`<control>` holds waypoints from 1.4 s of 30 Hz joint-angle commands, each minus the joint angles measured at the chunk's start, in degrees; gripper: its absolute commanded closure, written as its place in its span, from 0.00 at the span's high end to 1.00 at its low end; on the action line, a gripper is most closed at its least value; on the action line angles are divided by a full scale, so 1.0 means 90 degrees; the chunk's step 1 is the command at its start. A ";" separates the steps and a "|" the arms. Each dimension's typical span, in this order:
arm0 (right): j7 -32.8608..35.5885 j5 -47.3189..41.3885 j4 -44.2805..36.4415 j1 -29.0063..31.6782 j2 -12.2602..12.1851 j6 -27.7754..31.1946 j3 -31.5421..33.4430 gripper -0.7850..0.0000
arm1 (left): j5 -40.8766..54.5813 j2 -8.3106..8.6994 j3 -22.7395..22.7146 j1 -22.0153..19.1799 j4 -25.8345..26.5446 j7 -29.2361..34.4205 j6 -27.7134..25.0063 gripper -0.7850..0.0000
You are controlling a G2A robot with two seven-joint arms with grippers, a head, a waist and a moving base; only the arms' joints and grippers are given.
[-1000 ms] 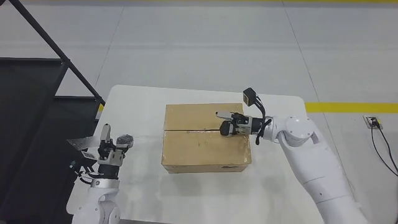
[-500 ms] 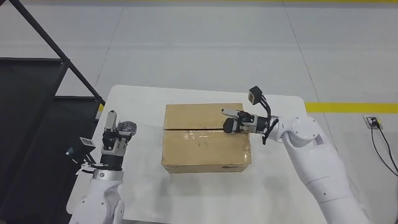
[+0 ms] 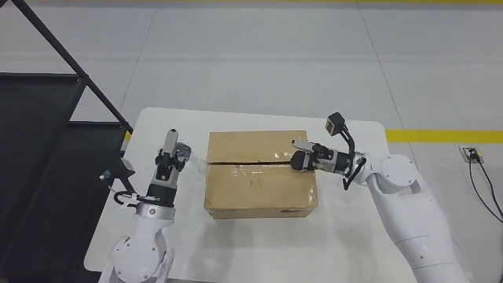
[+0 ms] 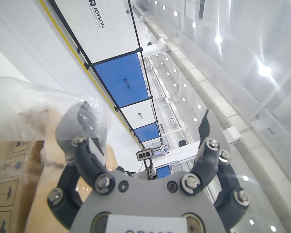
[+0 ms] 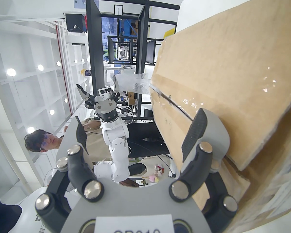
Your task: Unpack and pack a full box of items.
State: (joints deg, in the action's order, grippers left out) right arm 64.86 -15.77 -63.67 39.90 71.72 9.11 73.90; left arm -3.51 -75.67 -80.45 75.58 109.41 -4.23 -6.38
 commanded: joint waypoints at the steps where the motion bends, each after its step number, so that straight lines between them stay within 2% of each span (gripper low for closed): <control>1: 0.0003 -0.0029 -0.0027 0.0043 -0.0023 0.0013 0.0048 1.00 | -0.0287 -0.0011 0.0120 -0.0054 -0.0015 -0.0049 0.0076 1.00; 8: 0.0005 -0.0060 -0.0092 0.0119 -0.0080 -0.0009 0.0084 1.00 | -0.0817 -0.0053 0.0442 -0.0304 -0.0141 -0.0044 0.0432 1.00; 20: -0.0015 -0.0156 -0.0055 0.0082 -0.0135 -0.0010 0.0032 1.00 | -0.1762 -0.0115 0.1060 -0.0785 -0.0305 0.0410 0.0944 1.00; 30: -0.0037 -0.0281 -0.0001 0.0148 -0.0201 0.0090 0.0104 1.00 | -0.2241 -0.0216 0.1640 -0.1308 -0.0882 0.0781 0.1295 1.00; 42: -0.0019 -0.0436 0.0079 0.0241 -0.0283 0.0228 0.0195 1.00 | -0.2241 -0.0216 0.1640 -0.1308 -0.0882 0.0781 0.1295 1.00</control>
State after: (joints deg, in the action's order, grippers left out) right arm 64.74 -19.63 -63.03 42.06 69.22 11.18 75.66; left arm -23.68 -77.61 -65.69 63.81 101.47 2.80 5.28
